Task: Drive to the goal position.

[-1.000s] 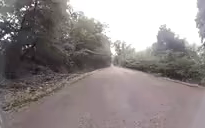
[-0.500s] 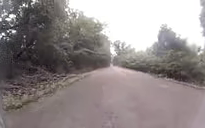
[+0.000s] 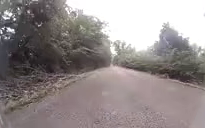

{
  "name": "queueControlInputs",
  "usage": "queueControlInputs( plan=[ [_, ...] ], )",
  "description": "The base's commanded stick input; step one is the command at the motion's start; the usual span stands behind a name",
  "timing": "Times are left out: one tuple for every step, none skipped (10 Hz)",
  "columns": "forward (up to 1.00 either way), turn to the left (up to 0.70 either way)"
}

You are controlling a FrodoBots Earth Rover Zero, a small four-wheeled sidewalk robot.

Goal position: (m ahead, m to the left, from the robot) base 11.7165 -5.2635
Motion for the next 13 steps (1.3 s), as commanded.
queueControlInputs(
  plan=[
    [0.70,-0.23],
    [0.70,-0.09],
    [0.70,0.00],
    [0.70,0.00],
    [0.70,0.00],
    [0.70,0.00],
    [0.70,0.00],
    [0.70,0.00],
    [0.70,0.00],
    [0.70,0.00],
    [0.70,0.00],
    [0.70,0.00],
    [0.70,0.00]
  ],
)
